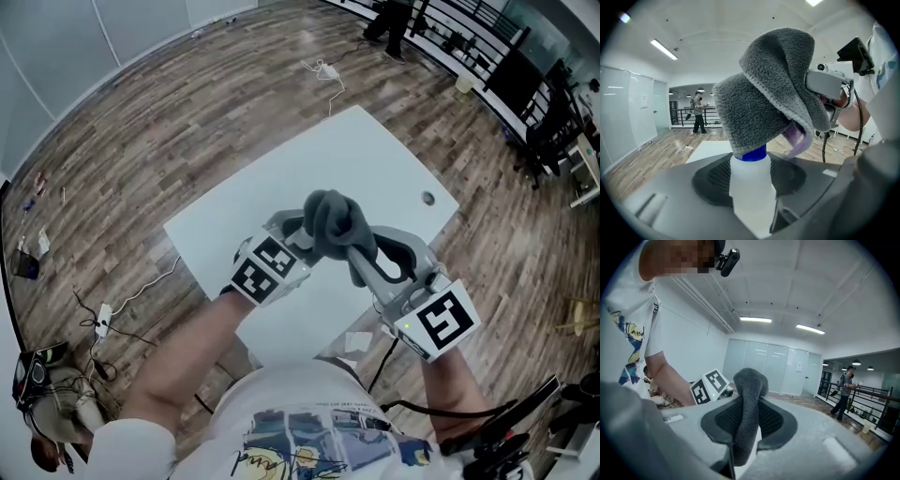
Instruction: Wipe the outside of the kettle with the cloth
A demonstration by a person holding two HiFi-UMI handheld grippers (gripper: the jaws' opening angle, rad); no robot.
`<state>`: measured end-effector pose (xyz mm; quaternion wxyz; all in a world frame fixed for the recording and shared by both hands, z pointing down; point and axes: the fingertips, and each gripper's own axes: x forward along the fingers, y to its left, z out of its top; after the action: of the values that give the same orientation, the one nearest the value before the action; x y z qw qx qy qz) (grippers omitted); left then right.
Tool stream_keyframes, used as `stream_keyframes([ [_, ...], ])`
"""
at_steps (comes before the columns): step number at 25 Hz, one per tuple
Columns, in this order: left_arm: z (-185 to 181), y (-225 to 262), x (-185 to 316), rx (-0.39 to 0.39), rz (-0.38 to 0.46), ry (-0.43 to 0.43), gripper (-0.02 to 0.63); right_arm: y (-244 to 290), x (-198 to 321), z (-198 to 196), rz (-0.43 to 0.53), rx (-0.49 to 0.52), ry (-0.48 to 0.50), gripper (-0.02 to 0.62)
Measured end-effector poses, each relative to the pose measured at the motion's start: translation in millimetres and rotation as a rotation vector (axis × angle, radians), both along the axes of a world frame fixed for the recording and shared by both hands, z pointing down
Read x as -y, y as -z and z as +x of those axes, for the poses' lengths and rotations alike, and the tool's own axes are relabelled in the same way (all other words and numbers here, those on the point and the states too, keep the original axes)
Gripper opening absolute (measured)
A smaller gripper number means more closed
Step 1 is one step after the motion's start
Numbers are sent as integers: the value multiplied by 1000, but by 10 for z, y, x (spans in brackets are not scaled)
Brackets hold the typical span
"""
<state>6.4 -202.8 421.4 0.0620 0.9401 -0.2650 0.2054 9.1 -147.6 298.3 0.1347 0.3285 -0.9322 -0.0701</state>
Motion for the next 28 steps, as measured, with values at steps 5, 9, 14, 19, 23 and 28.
stream_keyframes([
  [5,-49,-45,-2,7,-36,8,207,-3,-15,94,1,2,-18,75],
  [9,-69,-48,-2,10,-42,12,207,-5,-19,156,0,4,-28,75],
  [14,-100,-36,-3,1,-40,24,207,18,-41,278,4,23,-51,75],
  [19,-183,1,30,-19,-57,45,207,77,-2,436,9,35,-96,75],
  [23,-236,25,53,-28,-55,62,207,40,49,566,6,36,-131,75],
  [28,-314,88,47,-36,-45,72,207,33,125,672,10,40,-174,75],
])
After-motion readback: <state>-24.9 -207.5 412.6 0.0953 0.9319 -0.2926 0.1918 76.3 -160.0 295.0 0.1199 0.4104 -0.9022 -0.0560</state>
